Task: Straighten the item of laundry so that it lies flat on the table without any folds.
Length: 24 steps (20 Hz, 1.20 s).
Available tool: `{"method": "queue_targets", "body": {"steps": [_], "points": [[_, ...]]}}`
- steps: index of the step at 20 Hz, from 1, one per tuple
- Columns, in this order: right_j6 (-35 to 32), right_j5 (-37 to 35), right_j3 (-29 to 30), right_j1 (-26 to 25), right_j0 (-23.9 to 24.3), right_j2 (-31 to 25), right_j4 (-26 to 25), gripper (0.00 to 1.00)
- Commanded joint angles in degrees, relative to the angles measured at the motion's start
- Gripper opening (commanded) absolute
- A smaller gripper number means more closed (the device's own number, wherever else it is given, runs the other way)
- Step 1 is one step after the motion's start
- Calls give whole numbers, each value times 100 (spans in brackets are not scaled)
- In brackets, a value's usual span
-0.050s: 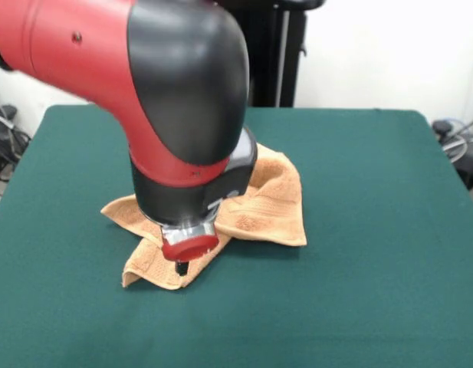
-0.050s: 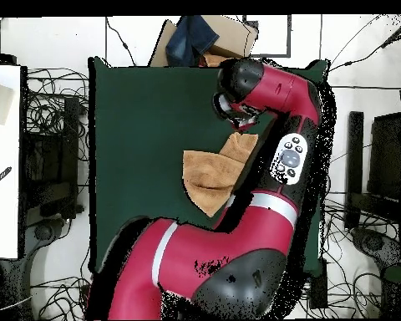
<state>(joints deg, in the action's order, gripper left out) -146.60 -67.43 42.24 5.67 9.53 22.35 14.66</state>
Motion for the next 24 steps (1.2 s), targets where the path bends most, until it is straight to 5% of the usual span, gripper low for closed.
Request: {"method": "queue_targets", "body": {"steps": [1,18,24], "points": [[-1451,461,952,166,-62,-133,73,100],[-2025,375,812,34,-480,123,2,100],[-2545,-553,449,-136,-573,353,161,100]]}}
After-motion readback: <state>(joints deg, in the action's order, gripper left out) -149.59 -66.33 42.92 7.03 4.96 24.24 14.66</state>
